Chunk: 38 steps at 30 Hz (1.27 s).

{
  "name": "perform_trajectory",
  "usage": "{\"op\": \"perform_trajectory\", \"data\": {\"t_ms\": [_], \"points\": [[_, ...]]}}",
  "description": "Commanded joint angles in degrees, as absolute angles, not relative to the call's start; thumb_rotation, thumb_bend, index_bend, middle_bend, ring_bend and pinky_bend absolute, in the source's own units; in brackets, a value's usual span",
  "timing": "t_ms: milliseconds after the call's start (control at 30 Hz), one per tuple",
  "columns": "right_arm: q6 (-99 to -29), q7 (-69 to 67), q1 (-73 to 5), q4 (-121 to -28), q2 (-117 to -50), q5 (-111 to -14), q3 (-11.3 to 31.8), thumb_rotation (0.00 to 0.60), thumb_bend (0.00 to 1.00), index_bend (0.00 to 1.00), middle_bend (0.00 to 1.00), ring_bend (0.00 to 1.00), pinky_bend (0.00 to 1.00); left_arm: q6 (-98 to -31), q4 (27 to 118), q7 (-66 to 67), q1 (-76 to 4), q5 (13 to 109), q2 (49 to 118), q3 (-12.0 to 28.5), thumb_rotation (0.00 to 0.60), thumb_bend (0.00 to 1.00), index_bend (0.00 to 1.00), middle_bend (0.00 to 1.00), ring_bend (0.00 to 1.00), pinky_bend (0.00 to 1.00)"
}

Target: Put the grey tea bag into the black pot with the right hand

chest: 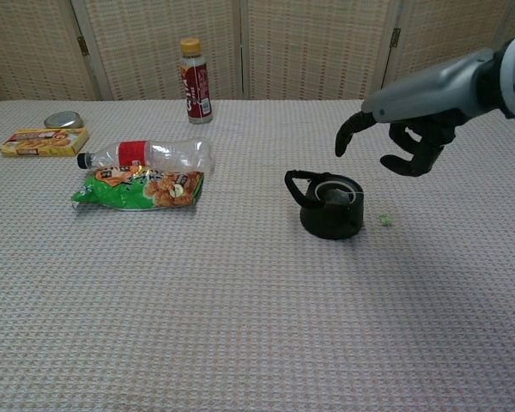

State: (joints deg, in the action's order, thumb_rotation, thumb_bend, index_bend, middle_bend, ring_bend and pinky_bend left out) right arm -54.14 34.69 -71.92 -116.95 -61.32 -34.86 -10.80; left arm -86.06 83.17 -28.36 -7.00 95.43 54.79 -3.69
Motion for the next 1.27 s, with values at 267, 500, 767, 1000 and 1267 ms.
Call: {"op": "perform_trajectory", "data": {"t_ms": [267,500,767,1000,1267], "points": [[-85.62,27.66,-39.35,-119.02,-60.06,-66.27,-20.51,0.600,0.29,0.00,0.00,0.25,0.48,-86.81,85.66,-22.61,-5.97,95.10,55.23,-3.75,0.600,0.17,0.00,0.00,0.00,0.01],[-102.32,22.39,-21.10,-106.29,-68.32,-73.85,-19.59,0.600,0.23,0.00,0.00,0.00,0.08,-88.73,85.97,-16.95,-5.13,96.52,57.05,-3.74,0.600,0.17,0.00,0.00,0.00,0.01],[-109.38,17.24,-10.69,-96.19,-71.81,-77.79,-15.75,0.600,0.23,0.00,0.00,0.00,0.00,-86.62,88.69,-10.30,-5.39,95.18,57.63,-3.51,0.600,0.17,0.00,0.00,0.00,0.01],[-107.09,11.40,-7.93,-94.01,-69.74,-81.69,-14.08,0.600,0.24,0.00,0.00,0.00,0.00,-85.91,90.01,-5.72,-5.48,94.84,58.56,-3.25,0.600,0.17,0.00,0.00,0.00,0.01],[-102.77,10.96,-6.83,-95.19,-68.01,-82.92,-11.53,0.600,0.25,0.00,0.00,0.00,0.00,-85.41,90.16,-4.72,-5.38,93.45,58.71,-2.80,0.600,0.17,0.00,0.00,0.00,0.01]]}}
